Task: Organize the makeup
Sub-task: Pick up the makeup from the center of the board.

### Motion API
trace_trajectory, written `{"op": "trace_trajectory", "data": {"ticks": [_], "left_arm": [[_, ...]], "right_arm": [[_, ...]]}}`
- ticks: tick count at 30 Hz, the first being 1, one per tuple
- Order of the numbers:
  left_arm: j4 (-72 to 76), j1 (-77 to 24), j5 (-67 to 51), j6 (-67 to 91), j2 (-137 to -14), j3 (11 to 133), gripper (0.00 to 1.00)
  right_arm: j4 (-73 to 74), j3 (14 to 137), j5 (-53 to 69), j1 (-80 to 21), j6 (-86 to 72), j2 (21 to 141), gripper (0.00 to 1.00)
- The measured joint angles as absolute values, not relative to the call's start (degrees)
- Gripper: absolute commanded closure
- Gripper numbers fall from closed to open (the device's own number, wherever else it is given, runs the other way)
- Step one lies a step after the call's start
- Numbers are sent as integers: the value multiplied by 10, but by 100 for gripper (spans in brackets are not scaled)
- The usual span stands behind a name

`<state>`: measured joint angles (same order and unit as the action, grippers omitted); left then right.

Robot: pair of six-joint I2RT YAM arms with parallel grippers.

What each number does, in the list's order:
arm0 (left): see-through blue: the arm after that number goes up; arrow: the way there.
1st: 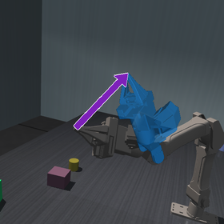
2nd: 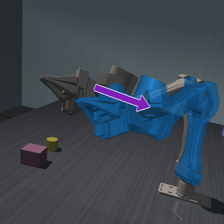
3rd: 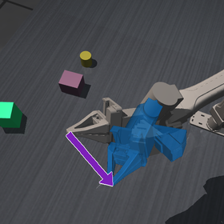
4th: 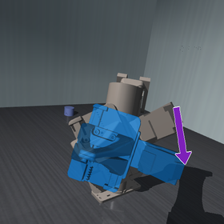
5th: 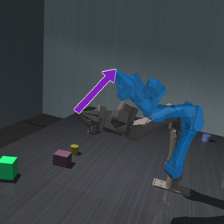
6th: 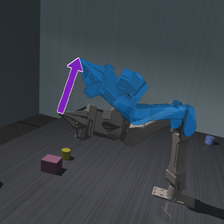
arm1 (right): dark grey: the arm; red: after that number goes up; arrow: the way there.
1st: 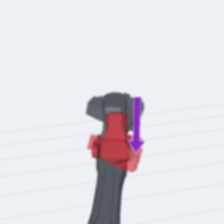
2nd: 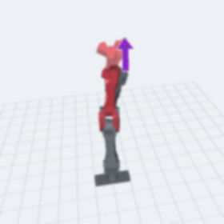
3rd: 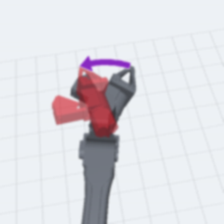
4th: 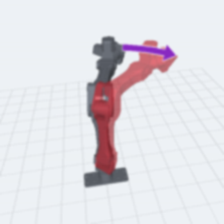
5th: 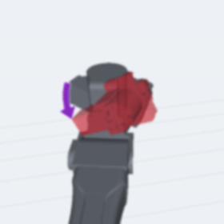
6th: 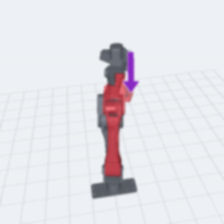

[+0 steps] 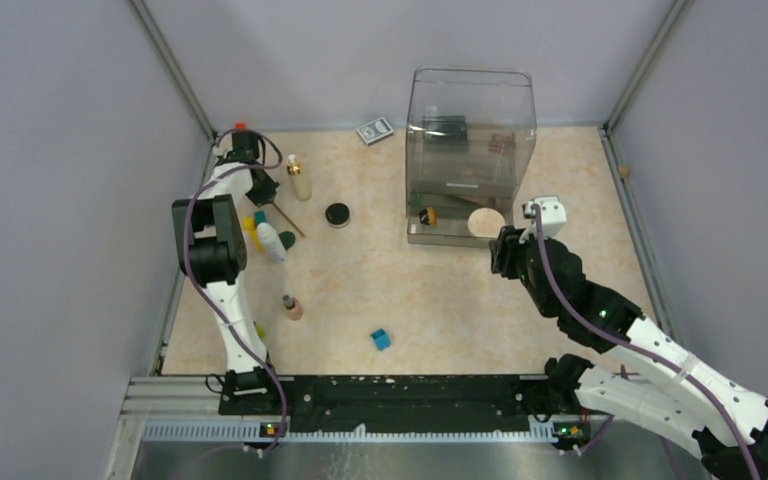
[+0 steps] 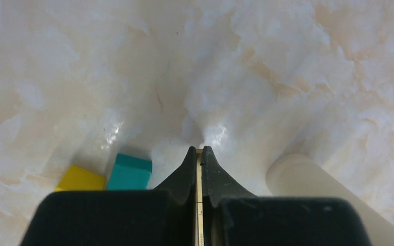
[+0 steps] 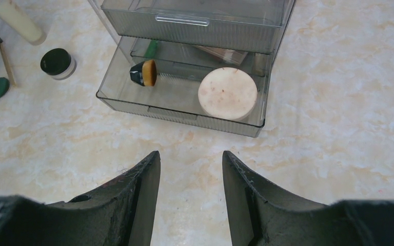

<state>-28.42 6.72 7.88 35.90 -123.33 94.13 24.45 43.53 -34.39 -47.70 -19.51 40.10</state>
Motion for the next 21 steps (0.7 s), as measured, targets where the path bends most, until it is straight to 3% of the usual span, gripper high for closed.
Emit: {"op": "trace_trajectory", "data": {"ticks": [8, 21], "left_arm": [[-268, 65, 58, 371, -1148, 907, 100], [-257, 62, 56, 379, -914, 819, 100]], "right_arm": [[245, 435, -344, -477, -195, 400, 52], [250, 435, -343, -474, -196, 398, 52]]}}
